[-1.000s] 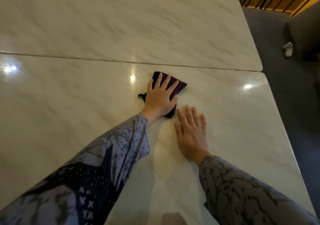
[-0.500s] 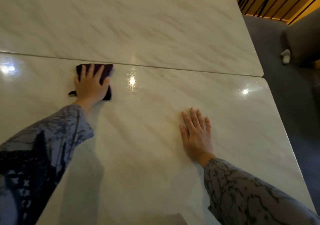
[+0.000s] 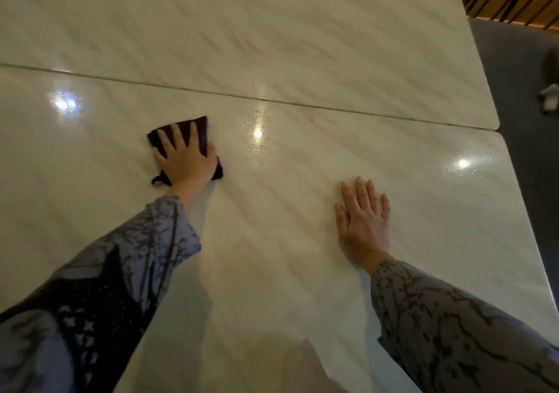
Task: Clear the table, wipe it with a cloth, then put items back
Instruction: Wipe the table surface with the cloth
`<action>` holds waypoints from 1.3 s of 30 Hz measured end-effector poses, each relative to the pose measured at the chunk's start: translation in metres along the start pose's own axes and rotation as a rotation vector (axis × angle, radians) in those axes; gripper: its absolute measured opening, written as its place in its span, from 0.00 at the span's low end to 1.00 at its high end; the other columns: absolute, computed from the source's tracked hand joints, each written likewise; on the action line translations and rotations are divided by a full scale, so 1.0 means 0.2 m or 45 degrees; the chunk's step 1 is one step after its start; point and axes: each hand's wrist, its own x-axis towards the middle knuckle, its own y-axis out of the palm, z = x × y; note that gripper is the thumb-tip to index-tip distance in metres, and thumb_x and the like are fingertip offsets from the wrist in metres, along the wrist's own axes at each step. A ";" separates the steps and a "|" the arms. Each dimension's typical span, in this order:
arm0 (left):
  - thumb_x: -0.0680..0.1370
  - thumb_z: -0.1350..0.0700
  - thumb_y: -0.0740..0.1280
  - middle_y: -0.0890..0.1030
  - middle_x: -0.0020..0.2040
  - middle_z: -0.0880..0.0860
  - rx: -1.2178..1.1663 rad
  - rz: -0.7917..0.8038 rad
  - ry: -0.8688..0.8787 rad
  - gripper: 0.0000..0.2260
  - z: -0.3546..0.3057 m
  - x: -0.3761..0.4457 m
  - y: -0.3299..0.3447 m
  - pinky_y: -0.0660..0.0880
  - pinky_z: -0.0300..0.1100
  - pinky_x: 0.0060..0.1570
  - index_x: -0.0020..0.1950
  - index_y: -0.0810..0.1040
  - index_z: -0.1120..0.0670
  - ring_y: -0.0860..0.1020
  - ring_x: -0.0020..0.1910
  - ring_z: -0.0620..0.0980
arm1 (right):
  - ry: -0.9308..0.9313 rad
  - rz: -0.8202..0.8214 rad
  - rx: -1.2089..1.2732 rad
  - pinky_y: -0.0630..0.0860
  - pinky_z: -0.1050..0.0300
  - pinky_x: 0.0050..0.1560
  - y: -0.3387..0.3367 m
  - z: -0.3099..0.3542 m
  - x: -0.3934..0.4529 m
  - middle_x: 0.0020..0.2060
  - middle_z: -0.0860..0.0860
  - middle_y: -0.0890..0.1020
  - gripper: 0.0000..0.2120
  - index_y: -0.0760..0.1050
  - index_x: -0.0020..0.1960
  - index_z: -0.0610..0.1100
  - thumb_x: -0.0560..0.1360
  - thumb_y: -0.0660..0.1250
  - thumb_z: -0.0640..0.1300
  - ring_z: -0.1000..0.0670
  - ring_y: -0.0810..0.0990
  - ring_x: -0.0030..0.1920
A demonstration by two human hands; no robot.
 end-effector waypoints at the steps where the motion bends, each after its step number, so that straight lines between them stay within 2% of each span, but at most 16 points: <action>1: 0.80 0.35 0.46 0.46 0.80 0.54 0.000 -0.001 0.051 0.30 -0.07 -0.03 0.01 0.43 0.62 0.74 0.80 0.49 0.45 0.43 0.78 0.60 | -0.001 0.001 0.000 0.42 0.45 0.77 0.00 0.00 0.00 0.79 0.50 0.53 0.27 0.55 0.78 0.54 0.81 0.42 0.59 0.49 0.45 0.79; 7: 0.79 0.36 0.48 0.50 0.80 0.55 -0.077 -0.005 0.452 0.29 -0.63 -0.28 0.08 0.45 0.62 0.73 0.79 0.54 0.45 0.45 0.78 0.60 | -0.001 0.001 0.033 0.41 0.45 0.77 0.00 -0.01 0.00 0.79 0.50 0.52 0.27 0.55 0.78 0.54 0.81 0.43 0.58 0.49 0.45 0.79; 10: 0.80 0.37 0.48 0.52 0.80 0.54 -0.099 0.000 0.622 0.28 -0.82 -0.43 0.12 0.45 0.62 0.74 0.79 0.56 0.45 0.46 0.78 0.60 | 0.010 0.009 0.052 0.39 0.47 0.77 -0.01 -0.01 0.00 0.79 0.50 0.51 0.27 0.52 0.79 0.53 0.81 0.43 0.59 0.50 0.44 0.79; 13: 0.80 0.38 0.49 0.53 0.80 0.54 -0.092 -0.004 0.691 0.27 -0.81 -0.49 0.14 0.45 0.61 0.74 0.79 0.56 0.45 0.47 0.79 0.59 | 0.028 -0.004 0.075 0.39 0.48 0.77 -0.01 0.00 -0.01 0.79 0.52 0.50 0.28 0.49 0.79 0.50 0.82 0.43 0.58 0.52 0.42 0.78; 17: 0.81 0.40 0.51 0.57 0.79 0.52 -0.108 -0.050 0.803 0.24 -0.64 -0.51 0.14 0.48 0.58 0.74 0.77 0.61 0.43 0.51 0.79 0.56 | 0.034 -0.015 0.077 0.41 0.47 0.77 -0.01 0.00 -0.01 0.79 0.51 0.52 0.27 0.53 0.79 0.50 0.82 0.44 0.56 0.51 0.44 0.79; 21: 0.81 0.40 0.50 0.58 0.79 0.51 -0.088 -0.070 0.721 0.24 -0.32 -0.55 0.14 0.51 0.57 0.73 0.76 0.63 0.43 0.52 0.78 0.55 | 0.048 0.006 0.060 0.41 0.45 0.77 -0.01 0.02 -0.02 0.79 0.51 0.51 0.25 0.53 0.79 0.50 0.83 0.45 0.55 0.50 0.45 0.79; 25: 0.81 0.39 0.50 0.57 0.79 0.51 -0.087 -0.074 0.526 0.24 0.09 -0.59 0.11 0.52 0.59 0.72 0.76 0.62 0.43 0.52 0.78 0.55 | 0.196 0.097 -0.005 0.38 0.42 0.76 -0.03 0.08 -0.05 0.79 0.50 0.49 0.27 0.49 0.79 0.50 0.83 0.43 0.56 0.49 0.43 0.79; 28: 0.82 0.38 0.48 0.56 0.79 0.51 -0.078 -0.075 0.393 0.25 0.39 -0.66 0.09 0.52 0.60 0.72 0.77 0.59 0.42 0.52 0.78 0.56 | 0.230 0.041 0.099 0.37 0.44 0.76 -0.04 0.17 -0.25 0.79 0.50 0.53 0.27 0.49 0.79 0.51 0.83 0.44 0.57 0.49 0.48 0.79; 31: 0.80 0.37 0.46 0.56 0.80 0.51 -0.095 -0.070 0.258 0.26 0.61 -0.77 0.08 0.52 0.61 0.72 0.78 0.58 0.42 0.51 0.78 0.56 | 0.177 0.016 0.158 0.34 0.44 0.76 -0.04 0.22 -0.52 0.79 0.50 0.53 0.26 0.50 0.79 0.53 0.83 0.44 0.57 0.50 0.48 0.79; 34: 0.81 0.38 0.48 0.52 0.80 0.51 -0.085 -0.052 0.142 0.26 0.70 -0.92 0.09 0.50 0.60 0.73 0.79 0.56 0.43 0.48 0.79 0.56 | 0.166 0.021 0.220 0.32 0.46 0.75 -0.03 0.24 -0.73 0.79 0.51 0.53 0.27 0.50 0.79 0.53 0.82 0.44 0.58 0.50 0.47 0.79; 39: 0.82 0.39 0.48 0.47 0.81 0.52 -0.109 0.019 0.056 0.26 0.59 -1.07 0.10 0.44 0.61 0.74 0.80 0.52 0.44 0.43 0.79 0.57 | 0.207 -0.020 0.306 0.35 0.44 0.76 -0.01 0.22 -0.97 0.78 0.50 0.56 0.28 0.53 0.79 0.51 0.81 0.45 0.59 0.51 0.48 0.79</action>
